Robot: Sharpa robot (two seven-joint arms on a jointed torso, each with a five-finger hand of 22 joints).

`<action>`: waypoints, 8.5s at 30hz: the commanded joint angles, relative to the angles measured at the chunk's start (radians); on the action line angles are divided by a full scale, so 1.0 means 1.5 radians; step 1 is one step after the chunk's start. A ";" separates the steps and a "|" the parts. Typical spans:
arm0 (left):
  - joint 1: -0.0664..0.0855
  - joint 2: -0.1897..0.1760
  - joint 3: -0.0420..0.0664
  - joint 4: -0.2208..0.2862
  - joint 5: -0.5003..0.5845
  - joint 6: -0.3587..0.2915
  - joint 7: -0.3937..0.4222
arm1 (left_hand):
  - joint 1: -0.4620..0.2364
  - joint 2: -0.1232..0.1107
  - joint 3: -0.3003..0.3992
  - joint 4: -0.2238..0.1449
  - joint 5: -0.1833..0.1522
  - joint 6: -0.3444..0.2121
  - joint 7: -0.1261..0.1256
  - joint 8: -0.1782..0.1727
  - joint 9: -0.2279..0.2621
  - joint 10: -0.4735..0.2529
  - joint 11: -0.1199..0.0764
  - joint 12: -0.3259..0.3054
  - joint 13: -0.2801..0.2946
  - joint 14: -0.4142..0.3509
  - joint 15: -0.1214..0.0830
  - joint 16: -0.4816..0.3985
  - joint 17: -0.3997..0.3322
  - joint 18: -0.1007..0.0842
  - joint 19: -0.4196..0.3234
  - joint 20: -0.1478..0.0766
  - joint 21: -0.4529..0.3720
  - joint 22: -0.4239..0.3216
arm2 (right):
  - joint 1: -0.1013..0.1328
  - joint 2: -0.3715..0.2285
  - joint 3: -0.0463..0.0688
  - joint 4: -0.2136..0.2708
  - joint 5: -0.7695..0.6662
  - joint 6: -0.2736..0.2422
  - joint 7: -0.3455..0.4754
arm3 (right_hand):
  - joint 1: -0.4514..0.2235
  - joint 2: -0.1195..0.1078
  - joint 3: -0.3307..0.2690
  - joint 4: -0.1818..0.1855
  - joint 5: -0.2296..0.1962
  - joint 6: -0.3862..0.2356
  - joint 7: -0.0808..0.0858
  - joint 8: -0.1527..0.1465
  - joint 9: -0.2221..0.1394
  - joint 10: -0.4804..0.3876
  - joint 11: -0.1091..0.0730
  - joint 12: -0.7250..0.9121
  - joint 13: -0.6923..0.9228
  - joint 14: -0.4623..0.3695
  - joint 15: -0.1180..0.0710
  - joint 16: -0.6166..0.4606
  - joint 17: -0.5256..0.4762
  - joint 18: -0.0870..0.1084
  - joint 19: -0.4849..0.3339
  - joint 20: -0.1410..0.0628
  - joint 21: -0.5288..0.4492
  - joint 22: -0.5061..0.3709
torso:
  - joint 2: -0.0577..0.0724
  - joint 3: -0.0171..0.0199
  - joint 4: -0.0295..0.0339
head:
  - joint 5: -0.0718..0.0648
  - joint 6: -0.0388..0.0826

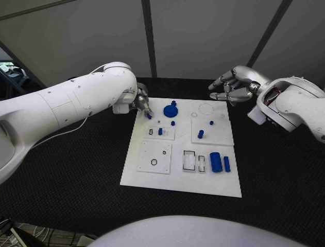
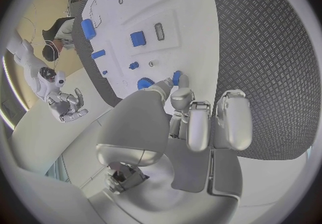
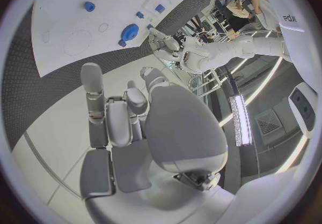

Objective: Assemble the parts on the task board

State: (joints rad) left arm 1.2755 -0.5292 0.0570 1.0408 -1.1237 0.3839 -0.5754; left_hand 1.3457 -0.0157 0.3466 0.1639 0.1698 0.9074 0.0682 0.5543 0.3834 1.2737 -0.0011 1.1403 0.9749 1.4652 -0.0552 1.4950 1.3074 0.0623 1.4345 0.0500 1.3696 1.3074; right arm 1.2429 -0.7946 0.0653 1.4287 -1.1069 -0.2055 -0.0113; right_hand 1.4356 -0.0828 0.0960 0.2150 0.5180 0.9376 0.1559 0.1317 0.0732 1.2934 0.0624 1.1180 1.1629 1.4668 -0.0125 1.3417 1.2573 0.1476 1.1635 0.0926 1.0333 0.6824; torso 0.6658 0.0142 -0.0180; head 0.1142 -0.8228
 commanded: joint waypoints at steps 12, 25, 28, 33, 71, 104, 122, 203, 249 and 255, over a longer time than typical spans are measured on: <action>-0.001 -0.045 0.000 0.065 0.052 -0.047 0.010 | -0.045 -0.038 0.173 -0.046 0.001 -0.004 0.000 0.036 0.028 0.010 -0.004 -0.001 -0.001 0.054 -0.006 0.004 0.121 -0.002 0.005 -0.002 0.000 0.046 | 0.001 0.000 0.000 -0.001 -0.001 0.004 0.005 | -0.003 0.001 0.004 -0.001 0.004 0.005 -0.002 0.003 -0.001 -0.003 -0.001 0.001 0.000 0.023 -0.003 -0.003 0.000 0.005 -0.001 -0.001 -0.003 0.000 | -0.001 0.0002 0.0020 | 0.001 0.002; -0.007 -0.127 0.000 0.203 0.068 -0.126 0.001 | -0.076 -0.062 0.233 -0.068 0.000 -0.009 -0.004 0.064 0.049 0.022 -0.008 0.007 0.007 0.055 -0.009 0.005 0.122 -0.005 0.014 -0.005 0.010 0.059 | 0.001 -0.002 0.000 -0.004 -0.001 0.004 0.006 | -0.003 0.001 0.006 0.000 0.005 0.006 -0.002 0.004 -0.001 -0.003 -0.001 0.000 0.000 0.023 -0.003 -0.004 -0.001 0.005 -0.001 -0.001 -0.005 -0.003 | -0.001 0.0000 0.0027 | 0.006 0.000; -0.015 -0.146 -0.001 0.231 0.068 -0.143 -0.002 | -0.079 -0.064 0.238 -0.070 0.000 -0.009 -0.005 0.066 0.051 0.025 -0.009 0.009 0.010 0.055 -0.010 0.005 0.122 -0.006 0.016 -0.005 0.014 0.062 | 0.001 -0.002 0.000 -0.004 -0.001 0.004 0.005 | -0.003 0.001 0.006 0.000 0.005 0.006 -0.002 0.004 -0.001 -0.003 -0.001 0.000 0.000 0.023 -0.003 -0.004 -0.001 0.005 -0.001 -0.001 -0.005 -0.003 | -0.001 0.0004 0.0030 | 0.008 -0.001; -0.031 -0.164 -0.002 0.261 0.055 -0.157 -0.008 | -0.082 -0.067 0.245 -0.073 0.000 -0.009 -0.006 0.070 0.053 0.028 -0.010 0.010 0.011 0.055 -0.011 0.005 0.122 -0.007 0.018 -0.006 0.017 0.065 | 0.001 -0.001 0.000 -0.005 -0.001 0.005 0.006 | -0.003 0.001 0.006 0.000 0.005 0.006 -0.002 0.004 -0.001 -0.003 -0.001 0.000 0.000 0.023 -0.003 -0.004 -0.001 0.005 -0.001 -0.001 -0.005 -0.003 | 0.000 -0.0012 0.0017 | 0.011 -0.001; -0.058 -0.164 -0.002 0.283 -0.005 -0.127 -0.021 | -0.088 -0.072 0.259 -0.078 0.000 -0.009 -0.007 0.076 0.057 0.029 -0.011 0.008 0.007 0.055 -0.012 0.005 0.122 -0.007 0.020 -0.007 0.017 0.067 | 0.001 -0.001 -0.002 -0.007 -0.005 0.007 0.007 | -0.003 0.001 0.007 0.000 0.006 0.006 -0.002 0.004 -0.001 -0.003 -0.001 0.000 0.000 0.023 -0.003 -0.005 -0.001 0.005 -0.001 -0.001 -0.006 -0.003 | -0.001 -0.0008 0.0006 | 0.009 -0.008; -0.058 -0.157 -0.002 0.280 -0.014 -0.108 -0.021 | -0.090 -0.075 0.266 -0.082 0.000 -0.009 -0.007 0.079 0.059 0.030 -0.011 0.007 0.007 0.055 -0.012 0.005 0.122 -0.007 0.020 -0.008 0.017 0.067 | 0.000 0.000 -0.002 -0.007 -0.004 0.010 0.008 | -0.003 0.000 0.009 0.000 0.006 0.006 -0.002 0.005 -0.001 -0.003 -0.001 0.000 0.000 0.023 -0.003 -0.004 0.000 0.005 -0.001 -0.001 -0.006 -0.003 | 0.000 -0.0003 0.0005 | 0.008 -0.008; -0.058 -0.143 -0.010 0.263 -0.014 -0.095 -0.022 | -0.135 -0.089 0.261 -0.070 -0.003 0.001 -0.017 0.094 0.070 0.041 -0.018 0.014 0.016 0.055 -0.017 0.005 0.122 -0.009 0.024 -0.011 0.022 0.074 | 0.000 0.000 -0.002 -0.005 -0.004 0.010 0.007 | -0.003 0.000 0.009 0.000 0.006 0.006 -0.002 0.005 -0.001 -0.003 -0.001 0.000 0.000 0.023 -0.003 -0.004 0.000 0.005 -0.001 -0.001 -0.006 -0.003 | 0.000 0.0001 0.0001 | 0.005 -0.010; -0.060 -0.122 -0.028 0.260 -0.158 -0.384 0.306 | 0.072 -0.130 0.032 0.013 -0.003 -0.097 0.064 -0.042 -0.089 -0.316 0.072 -0.317 -0.376 -0.230 0.060 -0.363 -0.343 0.079 -0.269 0.059 -0.459 -0.235 | 0.000 0.003 -0.002 -0.010 -0.005 -0.009 0.008 | -0.004 -0.018 0.048 0.011 0.009 0.000 0.000 0.005 -0.001 -0.154 0.001 -0.267 -0.233 -0.022 -0.001 -0.156 -0.151 0.024 -0.069 0.001 -0.122 -0.140 | 0.000 0.0001 -0.0002 | -0.010 0.006; -0.060 -0.034 -0.051 0.176 -0.272 -0.292 0.273 | 0.065 -0.133 0.041 0.010 -0.002 0.007 0.045 -0.139 -0.182 -0.224 0.050 -0.396 -0.520 0.002 0.034 -0.102 -0.143 0.017 -0.013 0.031 -0.116 0.005 | 0.000 0.012 -0.002 -0.012 -0.005 0.002 0.005 | -0.004 -0.028 0.073 0.013 0.010 0.001 0.000 0.009 0.000 -0.136 0.000 -0.317 -0.293 -0.016 -0.002 -0.197 -0.173 0.025 -0.056 0.000 -0.149 -0.157 | 0.000 -0.0003 0.0014 | -0.016 0.005; -0.061 -0.032 -0.051 0.174 -0.272 -0.287 0.272 | 0.069 -0.131 0.045 0.006 -0.002 0.011 0.044 -0.142 -0.183 -0.219 0.049 -0.399 -0.523 0.003 0.033 -0.101 -0.144 0.016 -0.012 0.030 -0.113 0.007 | 0.000 0.012 -0.002 -0.012 -0.005 0.002 0.005 | -0.004 -0.028 0.073 0.013 0.010 0.002 0.000 0.009 0.000 -0.136 0.000 -0.318 -0.294 -0.016 -0.002 -0.197 -0.173 0.025 -0.056 0.000 -0.149 -0.157 | 0.000 -0.0002 0.0007 | -0.018 0.005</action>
State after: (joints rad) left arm 1.1835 -0.5793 -0.0199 1.3024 -1.5238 -0.0630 -0.1601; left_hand 1.4427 -0.2207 0.4102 0.1747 0.1660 0.9169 0.1338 0.3452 0.1108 0.9390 0.0733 0.5479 0.1914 1.4600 -0.0037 1.3401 1.0920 0.1930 1.4097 0.0967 1.1954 1.3073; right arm 1.2414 -0.7771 0.0616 1.4103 -1.1120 -0.2038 -0.0085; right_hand 1.4290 -0.1156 0.1992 0.2335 0.5298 0.9407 0.1517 0.1392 0.0726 1.0797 0.0625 0.6452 0.7236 1.4363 -0.0144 1.0477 0.9965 0.1789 1.0708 0.0927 0.8162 0.4481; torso 0.6654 0.0138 -0.0157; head 0.0899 -0.8154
